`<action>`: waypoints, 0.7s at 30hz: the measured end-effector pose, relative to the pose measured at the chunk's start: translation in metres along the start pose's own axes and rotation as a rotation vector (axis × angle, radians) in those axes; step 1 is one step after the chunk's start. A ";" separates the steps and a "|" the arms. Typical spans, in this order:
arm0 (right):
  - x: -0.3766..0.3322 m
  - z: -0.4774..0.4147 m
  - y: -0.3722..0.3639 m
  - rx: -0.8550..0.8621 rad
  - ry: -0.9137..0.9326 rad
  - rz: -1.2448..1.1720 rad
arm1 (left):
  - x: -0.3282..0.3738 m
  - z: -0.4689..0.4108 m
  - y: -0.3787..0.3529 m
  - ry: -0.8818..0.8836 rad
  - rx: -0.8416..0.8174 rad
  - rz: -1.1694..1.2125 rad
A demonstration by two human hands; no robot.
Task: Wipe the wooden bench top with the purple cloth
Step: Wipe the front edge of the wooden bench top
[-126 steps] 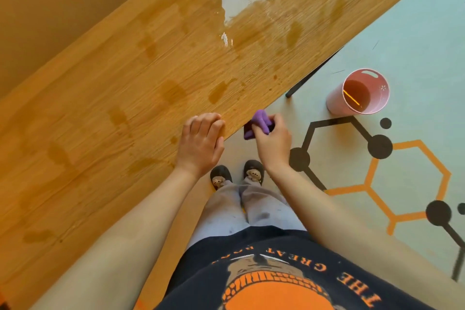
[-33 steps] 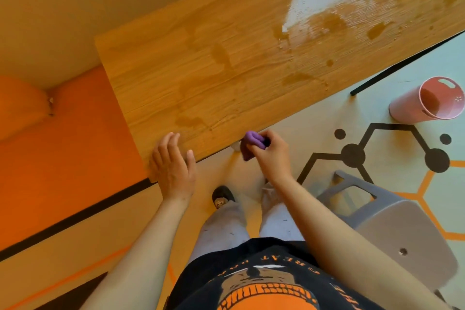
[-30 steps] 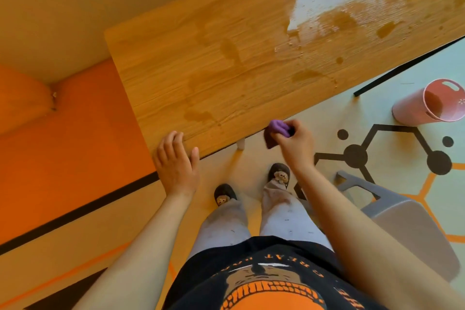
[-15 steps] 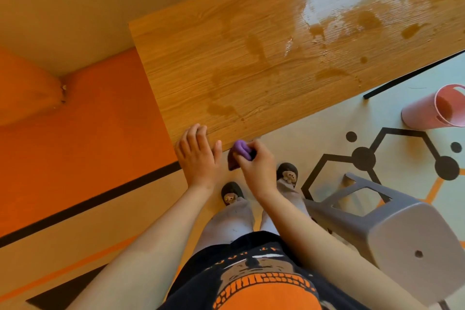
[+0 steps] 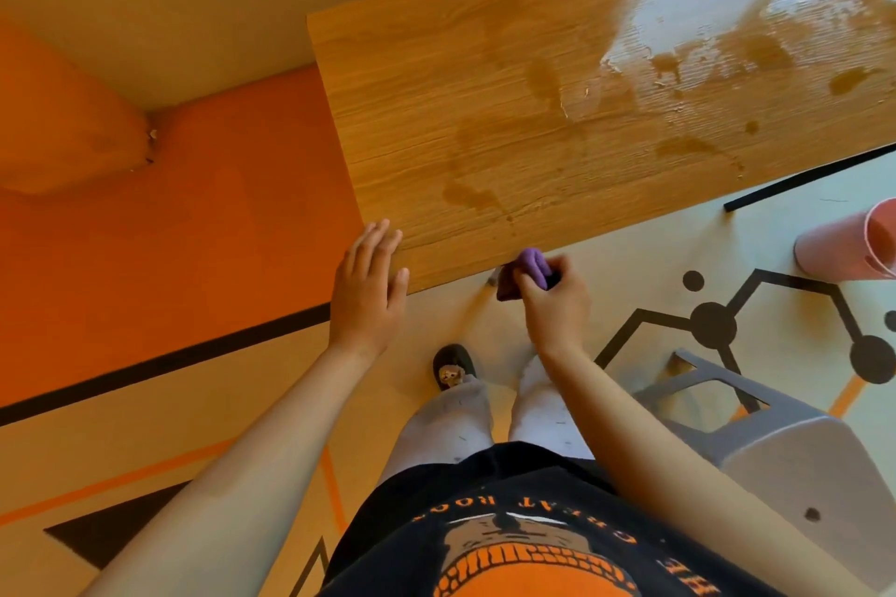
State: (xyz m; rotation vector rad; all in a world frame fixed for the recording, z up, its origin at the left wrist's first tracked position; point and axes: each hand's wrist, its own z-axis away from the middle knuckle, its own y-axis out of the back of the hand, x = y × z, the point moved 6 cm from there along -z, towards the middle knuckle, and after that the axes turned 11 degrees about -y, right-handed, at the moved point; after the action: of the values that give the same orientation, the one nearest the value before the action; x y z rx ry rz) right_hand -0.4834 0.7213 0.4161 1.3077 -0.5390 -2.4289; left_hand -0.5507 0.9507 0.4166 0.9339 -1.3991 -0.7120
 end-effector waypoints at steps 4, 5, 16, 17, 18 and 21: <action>-0.008 0.048 -0.069 -0.210 0.069 0.071 | 0.000 -0.002 0.001 0.022 0.026 0.038; -0.012 0.056 -0.078 -0.220 0.079 0.066 | 0.000 -0.002 0.001 0.018 0.021 0.039; -0.014 0.045 -0.057 -0.122 -0.022 -0.035 | -0.003 -0.003 0.002 0.031 0.050 0.100; -0.015 0.050 -0.065 -0.150 -0.017 -0.014 | -0.002 -0.004 0.004 0.042 0.057 0.140; -0.016 0.055 -0.073 -0.188 -0.002 0.014 | -0.001 -0.005 0.007 0.053 0.076 0.186; -0.020 0.064 -0.088 -0.270 0.050 0.074 | 0.006 0.010 0.024 0.080 0.169 0.288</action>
State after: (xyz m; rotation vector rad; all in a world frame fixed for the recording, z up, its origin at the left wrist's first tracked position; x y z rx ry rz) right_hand -0.5366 0.8183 0.4215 1.2084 -0.2310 -2.3066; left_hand -0.5626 0.9555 0.4398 0.8581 -1.5003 -0.3407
